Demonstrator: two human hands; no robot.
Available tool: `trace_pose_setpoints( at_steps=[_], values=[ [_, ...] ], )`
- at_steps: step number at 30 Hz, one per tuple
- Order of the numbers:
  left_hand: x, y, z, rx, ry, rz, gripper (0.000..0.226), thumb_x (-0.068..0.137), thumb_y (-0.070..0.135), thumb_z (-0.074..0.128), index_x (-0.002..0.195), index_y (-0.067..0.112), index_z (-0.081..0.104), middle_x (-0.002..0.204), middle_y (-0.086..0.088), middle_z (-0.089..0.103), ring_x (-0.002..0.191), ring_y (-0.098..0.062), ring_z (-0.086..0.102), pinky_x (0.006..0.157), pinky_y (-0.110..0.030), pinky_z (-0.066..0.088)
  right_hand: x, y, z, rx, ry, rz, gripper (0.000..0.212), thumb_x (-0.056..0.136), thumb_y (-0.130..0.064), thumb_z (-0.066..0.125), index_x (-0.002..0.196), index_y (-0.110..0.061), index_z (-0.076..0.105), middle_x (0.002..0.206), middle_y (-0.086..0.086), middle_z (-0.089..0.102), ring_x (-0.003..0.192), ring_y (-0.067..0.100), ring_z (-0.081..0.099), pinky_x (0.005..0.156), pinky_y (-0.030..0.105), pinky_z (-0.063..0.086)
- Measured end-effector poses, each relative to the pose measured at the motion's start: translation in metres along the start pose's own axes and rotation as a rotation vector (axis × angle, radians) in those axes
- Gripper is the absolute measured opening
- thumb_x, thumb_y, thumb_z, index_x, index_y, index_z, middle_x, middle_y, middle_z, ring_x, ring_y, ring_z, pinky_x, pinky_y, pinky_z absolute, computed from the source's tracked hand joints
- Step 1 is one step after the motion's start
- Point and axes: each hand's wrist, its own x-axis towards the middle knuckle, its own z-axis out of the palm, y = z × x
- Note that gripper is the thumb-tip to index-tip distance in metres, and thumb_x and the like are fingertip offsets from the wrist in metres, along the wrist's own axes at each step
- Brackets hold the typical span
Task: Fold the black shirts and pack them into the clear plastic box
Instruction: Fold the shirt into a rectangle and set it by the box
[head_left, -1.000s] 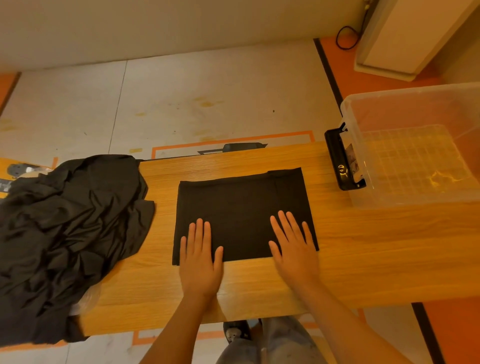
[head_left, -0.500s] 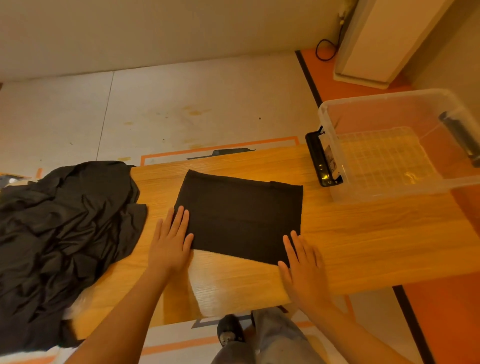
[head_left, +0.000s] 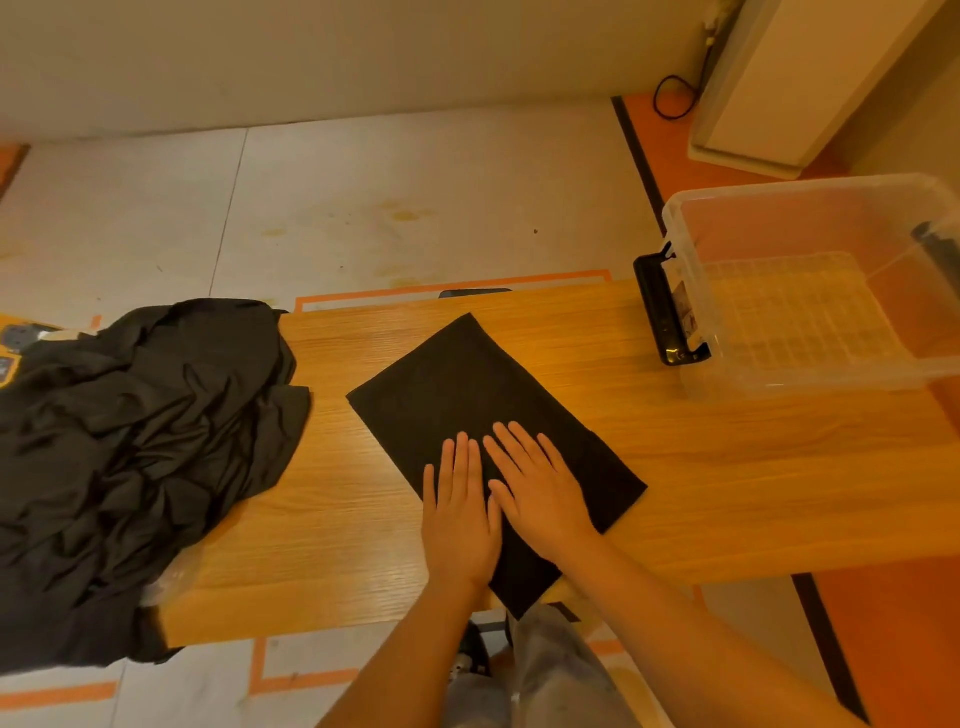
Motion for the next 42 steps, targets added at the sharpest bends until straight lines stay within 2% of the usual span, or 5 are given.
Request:
trace_pose_setpoints(
  at_steps=[6, 18, 27, 32, 42],
  values=[
    [0.006, -0.025, 0.0, 0.135, -0.049, 0.126, 0.058, 0.101, 0.042, 0.023, 0.152, 0.016, 0.023, 0.159, -0.003, 0.02, 0.148, -0.017, 0.009, 0.118, -0.038, 0.006, -0.027, 0.03, 0.012, -0.022, -0.039, 0.117, 0.058, 0.096, -0.046, 0.022, 0.149, -0.023, 0.023, 0.155, 0.004, 0.031, 0.145, 0.019, 0.022, 0.116, 0.04, 0.013],
    [0.019, -0.05, -0.031, 0.18, -0.178, 0.39, 0.074, 0.096, 0.062, -0.003, 0.154, 0.018, 0.008, 0.162, -0.001, 0.006, 0.149, -0.017, 0.0, 0.119, -0.036, -0.001, -0.089, -0.002, 0.006, 0.073, -0.048, 0.288, 0.076, 0.089, -0.062, 0.025, 0.148, -0.015, 0.033, 0.155, 0.007, 0.03, 0.143, 0.023, 0.028, 0.115, 0.036, 0.028],
    [-0.08, -0.054, -0.018, 0.083, -0.241, 0.609, 0.094, 0.086, 0.068, 0.052, 0.155, 0.016, 0.015, 0.163, -0.001, 0.01, 0.15, -0.018, 0.004, 0.121, -0.037, 0.002, -0.101, -0.014, 0.017, -0.004, -0.136, -0.044, 0.111, 0.062, -0.082, 0.058, 0.147, -0.015, 0.035, 0.154, 0.009, 0.033, 0.144, 0.025, 0.022, 0.111, 0.043, 0.017],
    [-0.08, -0.069, -0.018, 0.236, -0.248, 0.613, 0.11, 0.059, 0.005, 0.084, 0.152, 0.021, 0.028, 0.158, -0.004, 0.027, 0.147, -0.023, 0.02, 0.118, -0.04, 0.01, -0.107, -0.003, 0.023, -0.07, -0.125, -0.132, 0.121, 0.043, -0.042, 0.094, 0.144, -0.018, 0.033, 0.149, 0.01, 0.042, 0.14, 0.029, 0.033, 0.115, 0.047, 0.028],
    [-0.078, -0.081, -0.034, 0.124, -0.294, 0.665, 0.059, 0.092, 0.026, 0.048, 0.149, 0.031, 0.032, 0.157, 0.005, 0.029, 0.146, -0.013, 0.019, 0.117, -0.042, 0.021, -0.12, 0.009, 0.013, -0.09, -0.103, -0.235, 0.106, 0.052, -0.016, 0.091, 0.143, -0.019, 0.038, 0.147, 0.007, 0.044, 0.137, 0.026, 0.039, 0.116, 0.041, 0.015]
  ],
)
